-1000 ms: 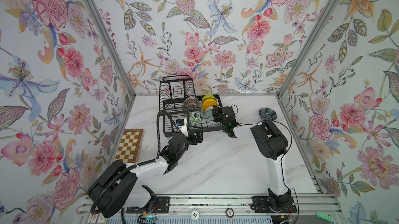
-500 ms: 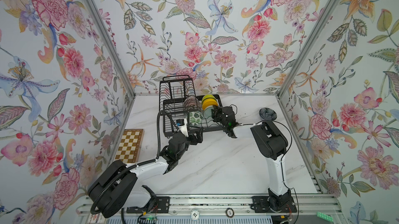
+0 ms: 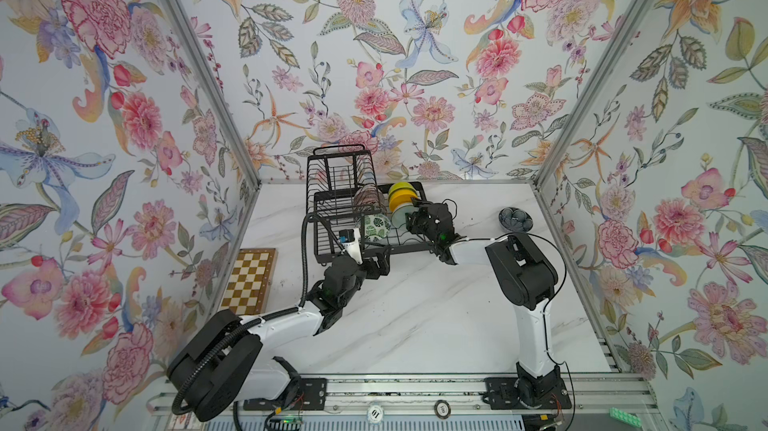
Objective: Load the bowls into the dish rack
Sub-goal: 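Press the pale green bowl upright against the yellow bowl with the right gripper, then release the green bowl and move the right gripper to the dark patterned bowl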
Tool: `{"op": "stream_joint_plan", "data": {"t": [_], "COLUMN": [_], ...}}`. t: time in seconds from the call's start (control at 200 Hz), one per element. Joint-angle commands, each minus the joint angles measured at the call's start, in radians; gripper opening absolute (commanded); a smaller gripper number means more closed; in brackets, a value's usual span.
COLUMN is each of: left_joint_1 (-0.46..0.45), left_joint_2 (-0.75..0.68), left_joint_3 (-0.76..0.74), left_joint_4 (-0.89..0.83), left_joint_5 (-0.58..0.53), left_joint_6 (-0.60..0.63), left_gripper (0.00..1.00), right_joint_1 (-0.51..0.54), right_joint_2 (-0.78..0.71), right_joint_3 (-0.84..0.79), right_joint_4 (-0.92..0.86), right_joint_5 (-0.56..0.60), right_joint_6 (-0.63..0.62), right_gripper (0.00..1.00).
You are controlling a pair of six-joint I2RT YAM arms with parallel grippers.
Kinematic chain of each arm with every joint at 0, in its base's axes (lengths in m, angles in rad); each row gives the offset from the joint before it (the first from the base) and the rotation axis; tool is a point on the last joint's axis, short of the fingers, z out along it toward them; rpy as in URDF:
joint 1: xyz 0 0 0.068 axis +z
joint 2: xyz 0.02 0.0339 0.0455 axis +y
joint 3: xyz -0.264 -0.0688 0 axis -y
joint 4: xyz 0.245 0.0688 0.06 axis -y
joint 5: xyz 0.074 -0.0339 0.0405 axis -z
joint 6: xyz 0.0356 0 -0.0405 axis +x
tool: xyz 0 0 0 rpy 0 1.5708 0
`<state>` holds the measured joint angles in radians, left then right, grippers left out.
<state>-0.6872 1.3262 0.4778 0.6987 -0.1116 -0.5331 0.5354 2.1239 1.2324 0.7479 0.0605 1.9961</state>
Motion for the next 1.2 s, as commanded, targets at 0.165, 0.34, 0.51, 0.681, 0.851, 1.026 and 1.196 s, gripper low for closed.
{"op": "stream_joint_plan", "data": {"t": [0.165, 0.34, 0.51, 0.681, 0.851, 1.026, 1.196], "left_joint_1": [0.007, -0.004, -0.018, -0.056, -0.097, -0.155, -0.216], "left_joint_2": [-0.044, -0.071, -0.088, -0.087, -0.066, -0.028, 0.044], "left_joint_3": [0.005, -0.003, -0.008, 0.018, 0.065, 0.155, 0.271], "left_joint_4": [-0.027, -0.042, -0.046, -0.056, -0.066, -0.081, -0.096], "left_joint_5": [-0.019, -0.038, -0.054, -0.076, -0.111, -0.129, -0.136], "left_joint_6": [-0.007, -0.007, -0.007, 0.018, 0.085, 0.190, 0.377], "left_gripper": [0.99, 0.99, 0.99, 0.99, 0.99, 0.99, 0.99], "right_joint_1": [0.008, 0.008, 0.008, 0.006, -0.006, -0.043, -0.096], "right_joint_2": [-0.101, -0.165, -0.223, -0.296, -0.394, -0.509, -0.641], "right_joint_3": [-0.025, -0.065, -0.104, -0.128, -0.141, -0.156, -0.173], "right_joint_4": [-0.073, -0.128, -0.150, -0.214, -0.377, -0.519, -0.668], "right_joint_5": [-0.013, -0.014, -0.014, -0.016, 0.004, 0.033, 0.096], "right_joint_6": [-0.005, -0.015, -0.039, -0.121, -0.252, -0.443, -0.696], "right_gripper": [0.84, 0.95, 0.98, 0.99, 0.99, 0.99, 0.99]}}
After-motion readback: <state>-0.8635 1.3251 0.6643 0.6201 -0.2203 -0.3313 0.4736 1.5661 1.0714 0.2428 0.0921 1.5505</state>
